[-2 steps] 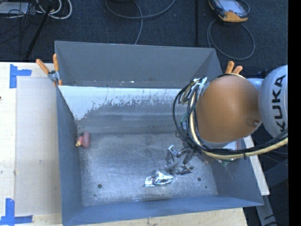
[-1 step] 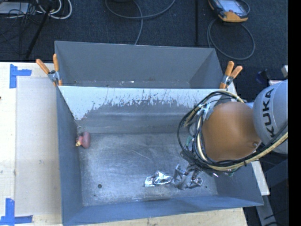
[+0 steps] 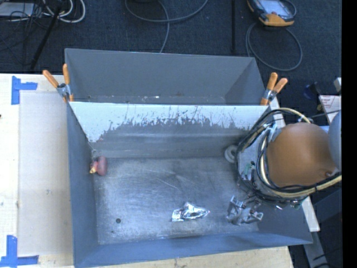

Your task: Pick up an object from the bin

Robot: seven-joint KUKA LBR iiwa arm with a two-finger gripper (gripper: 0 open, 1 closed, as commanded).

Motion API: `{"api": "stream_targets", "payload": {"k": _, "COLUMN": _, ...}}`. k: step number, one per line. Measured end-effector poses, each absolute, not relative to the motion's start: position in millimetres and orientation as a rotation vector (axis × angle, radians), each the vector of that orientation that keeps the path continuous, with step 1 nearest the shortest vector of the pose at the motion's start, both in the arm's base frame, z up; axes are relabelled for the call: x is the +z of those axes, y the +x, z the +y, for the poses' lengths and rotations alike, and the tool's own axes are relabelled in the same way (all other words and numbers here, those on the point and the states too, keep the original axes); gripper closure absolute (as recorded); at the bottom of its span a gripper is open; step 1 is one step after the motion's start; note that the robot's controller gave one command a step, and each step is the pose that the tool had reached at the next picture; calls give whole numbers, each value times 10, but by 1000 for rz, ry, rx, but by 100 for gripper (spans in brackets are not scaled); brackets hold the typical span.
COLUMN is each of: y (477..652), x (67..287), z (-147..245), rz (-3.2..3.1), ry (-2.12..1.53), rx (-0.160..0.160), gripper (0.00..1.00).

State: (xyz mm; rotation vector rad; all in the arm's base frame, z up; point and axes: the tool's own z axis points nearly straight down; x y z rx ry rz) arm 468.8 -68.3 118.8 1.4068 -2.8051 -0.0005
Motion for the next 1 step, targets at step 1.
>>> {"api": "stream_targets", "payload": {"k": 1, "y": 4805, "x": 1950, "z": -983, "rz": -2846, "ry": 1343, "rx": 7, "gripper": 100}}
